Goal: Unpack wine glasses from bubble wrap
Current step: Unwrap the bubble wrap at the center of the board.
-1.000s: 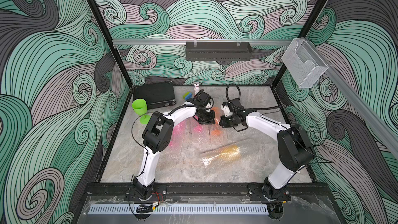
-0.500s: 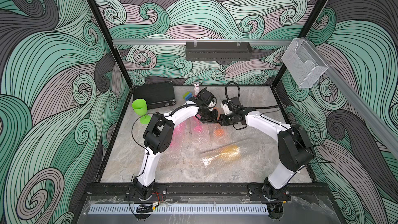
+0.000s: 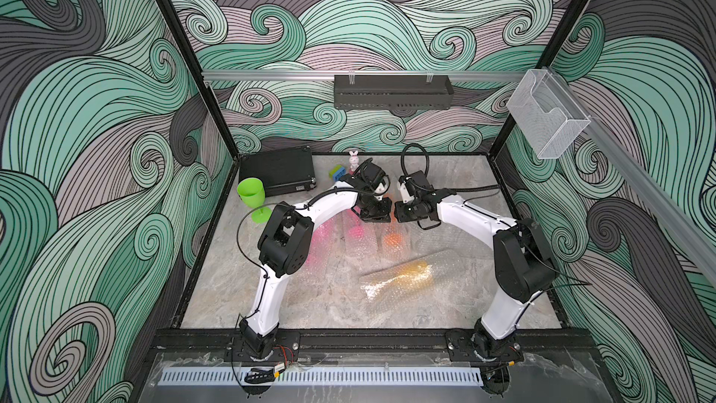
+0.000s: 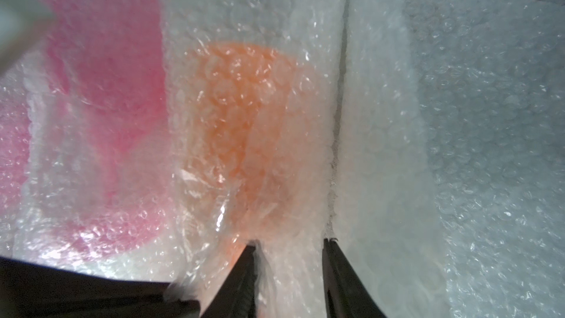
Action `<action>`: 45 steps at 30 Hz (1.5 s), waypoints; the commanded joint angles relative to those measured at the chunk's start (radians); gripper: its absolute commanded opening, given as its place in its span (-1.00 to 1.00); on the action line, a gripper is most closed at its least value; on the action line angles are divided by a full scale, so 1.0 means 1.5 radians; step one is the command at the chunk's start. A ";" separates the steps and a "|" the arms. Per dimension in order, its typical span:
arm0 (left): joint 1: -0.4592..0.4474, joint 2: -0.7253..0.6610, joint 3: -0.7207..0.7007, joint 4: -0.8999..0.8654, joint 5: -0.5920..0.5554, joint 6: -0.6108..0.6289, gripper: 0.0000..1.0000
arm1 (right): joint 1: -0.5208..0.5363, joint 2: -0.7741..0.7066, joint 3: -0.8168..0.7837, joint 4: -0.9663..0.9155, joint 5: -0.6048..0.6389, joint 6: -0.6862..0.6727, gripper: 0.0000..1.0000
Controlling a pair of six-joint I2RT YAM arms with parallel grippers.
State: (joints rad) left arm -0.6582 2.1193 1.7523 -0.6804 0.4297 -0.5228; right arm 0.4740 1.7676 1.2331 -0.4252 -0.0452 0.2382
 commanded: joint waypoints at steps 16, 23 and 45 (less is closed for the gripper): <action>-0.008 0.005 0.016 -0.016 0.000 0.012 -1.00 | 0.009 0.010 0.017 0.032 0.041 0.012 -0.20; -0.008 0.004 0.010 -0.012 0.005 0.011 -1.00 | 0.002 0.030 0.039 0.072 0.012 0.035 -0.20; -0.008 -0.013 -0.020 -0.004 0.000 0.012 -1.00 | -0.034 0.028 0.008 0.177 -0.072 0.123 -0.67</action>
State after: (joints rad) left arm -0.6586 2.1193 1.7336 -0.6395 0.4149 -0.5224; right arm 0.4442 1.8179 1.2476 -0.2600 -0.1341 0.3908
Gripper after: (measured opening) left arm 0.048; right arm 0.180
